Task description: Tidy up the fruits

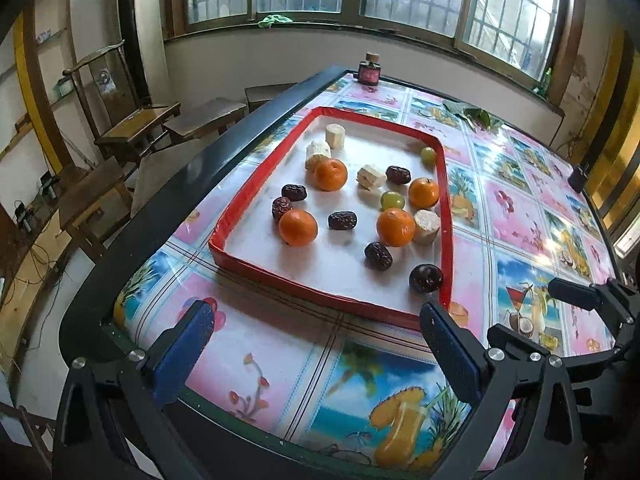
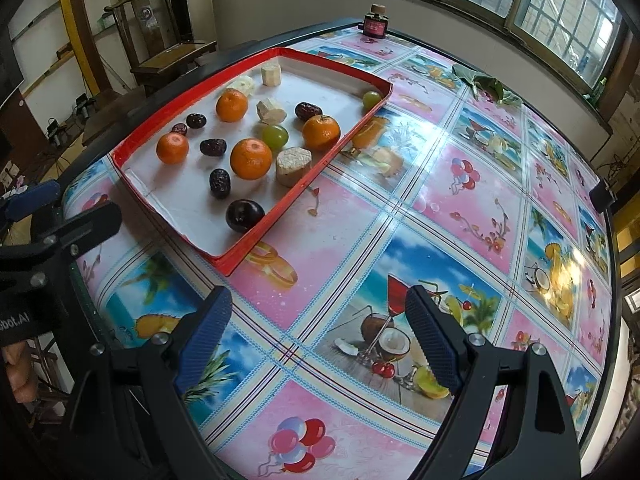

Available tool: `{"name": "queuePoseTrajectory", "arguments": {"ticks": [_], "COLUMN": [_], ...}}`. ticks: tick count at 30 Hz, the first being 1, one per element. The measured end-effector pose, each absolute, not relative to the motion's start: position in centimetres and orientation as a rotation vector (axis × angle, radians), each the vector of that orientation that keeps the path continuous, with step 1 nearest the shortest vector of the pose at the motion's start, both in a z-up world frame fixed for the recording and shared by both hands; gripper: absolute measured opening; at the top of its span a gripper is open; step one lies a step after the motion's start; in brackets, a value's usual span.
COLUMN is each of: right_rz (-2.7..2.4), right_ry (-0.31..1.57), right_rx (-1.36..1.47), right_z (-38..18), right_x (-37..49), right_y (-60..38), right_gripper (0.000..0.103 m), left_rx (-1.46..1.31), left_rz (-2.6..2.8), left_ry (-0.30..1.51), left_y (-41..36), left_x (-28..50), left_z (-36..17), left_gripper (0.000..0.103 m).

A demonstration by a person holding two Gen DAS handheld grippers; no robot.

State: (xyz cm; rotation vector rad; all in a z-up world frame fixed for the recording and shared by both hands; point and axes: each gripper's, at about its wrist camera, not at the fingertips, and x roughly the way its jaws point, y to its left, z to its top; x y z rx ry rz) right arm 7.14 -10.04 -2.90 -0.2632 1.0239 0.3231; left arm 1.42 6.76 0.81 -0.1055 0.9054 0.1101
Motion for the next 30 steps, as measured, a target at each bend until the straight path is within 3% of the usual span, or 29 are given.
{"name": "queuePoseTrajectory", "arguments": {"ticks": [30], "right_rz": [0.321], "right_ry": [1.042], "right_rx": [-0.282], "right_z": [-3.6], "right_x": [8.0], "right_y": [-9.7], "right_gripper": [0.089], "left_rx": [-0.131], "left_rz": [0.091], "left_ry": [0.967], "left_y": [6.9], "left_x": [2.5], "left_z": [-0.4], "left_gripper": [0.102]}}
